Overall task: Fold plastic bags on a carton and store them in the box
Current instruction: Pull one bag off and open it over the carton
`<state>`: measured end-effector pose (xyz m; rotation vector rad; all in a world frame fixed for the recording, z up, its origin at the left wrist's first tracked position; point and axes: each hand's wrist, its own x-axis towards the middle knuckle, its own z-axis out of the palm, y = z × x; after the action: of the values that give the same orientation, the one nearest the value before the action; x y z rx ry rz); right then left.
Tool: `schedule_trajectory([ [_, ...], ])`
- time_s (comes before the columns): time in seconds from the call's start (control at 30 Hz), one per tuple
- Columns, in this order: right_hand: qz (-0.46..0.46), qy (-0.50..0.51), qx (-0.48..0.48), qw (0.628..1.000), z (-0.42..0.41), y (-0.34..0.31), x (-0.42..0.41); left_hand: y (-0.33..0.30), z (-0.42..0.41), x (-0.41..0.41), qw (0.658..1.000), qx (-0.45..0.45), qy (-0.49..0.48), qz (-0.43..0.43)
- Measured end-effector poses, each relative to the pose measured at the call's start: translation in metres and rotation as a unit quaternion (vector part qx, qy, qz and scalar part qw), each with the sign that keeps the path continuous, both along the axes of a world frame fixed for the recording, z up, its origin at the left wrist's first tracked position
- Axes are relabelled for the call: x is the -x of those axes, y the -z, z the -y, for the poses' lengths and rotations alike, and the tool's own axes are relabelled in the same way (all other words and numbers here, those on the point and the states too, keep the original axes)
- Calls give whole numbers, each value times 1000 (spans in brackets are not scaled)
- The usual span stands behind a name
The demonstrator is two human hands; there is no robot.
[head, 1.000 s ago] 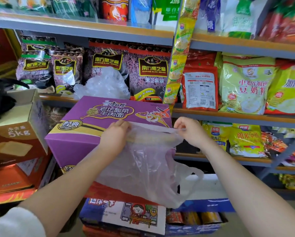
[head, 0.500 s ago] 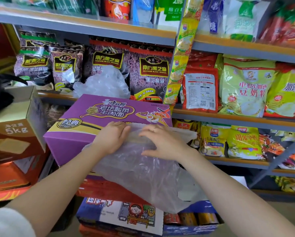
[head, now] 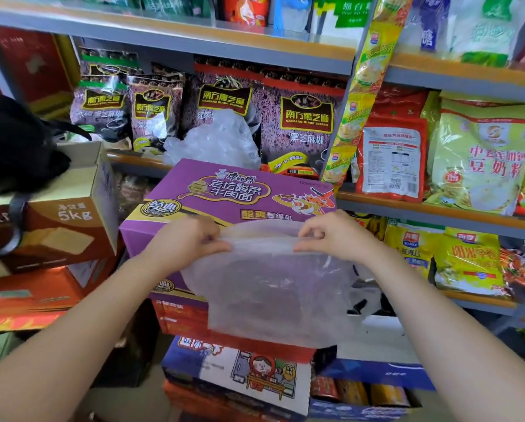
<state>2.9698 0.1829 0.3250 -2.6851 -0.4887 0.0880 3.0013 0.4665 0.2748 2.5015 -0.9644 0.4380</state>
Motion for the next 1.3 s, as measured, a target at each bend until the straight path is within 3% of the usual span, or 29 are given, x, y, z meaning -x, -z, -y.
schedule_trajectory([
  [0.1,-63,-17,55,996,13,-5,-13,-20,-10,-17,999,-4,-16,27],
  [0.17,-96,-5,29,995,24,-6,-21,-41,-11,-32,990,-73,-115,26],
  [0.23,-108,7,-24,994,32,-9,-26,-56,-12,-48,956,-157,-246,-4],
  [0.33,-105,58,-109,987,34,-14,-33,-66,-9,-64,928,-205,-291,113],
  [0.4,-38,96,-111,988,30,-13,-41,-60,0,-74,924,-174,-287,184],
  [0.47,17,110,-84,990,24,-10,-50,-48,21,-76,943,-151,-234,183],
  [0.57,-5,135,-42,990,18,-3,-63,-18,38,-77,986,-101,-109,72],
  [0.67,-43,160,69,984,11,3,-76,6,23,-90,988,-105,-91,-71],
  [0.8,5,165,217,962,2,6,-93,12,9,-112,964,-191,-124,-137],
  [0.93,27,261,318,911,-10,13,-110,11,12,-122,959,-194,-146,-146],
  [1.0,21,290,308,906,-26,16,-115,12,18,-125,958,-199,-155,-137],
  [1.13,84,178,158,968,-71,20,-127,16,28,-129,963,-174,-169,-119],
  [1.2,33,114,130,984,-92,27,-132,17,28,-135,965,-181,-158,-106],
  [1.3,-38,116,142,982,-103,46,-133,15,18,-134,972,-181,-111,-100],
])
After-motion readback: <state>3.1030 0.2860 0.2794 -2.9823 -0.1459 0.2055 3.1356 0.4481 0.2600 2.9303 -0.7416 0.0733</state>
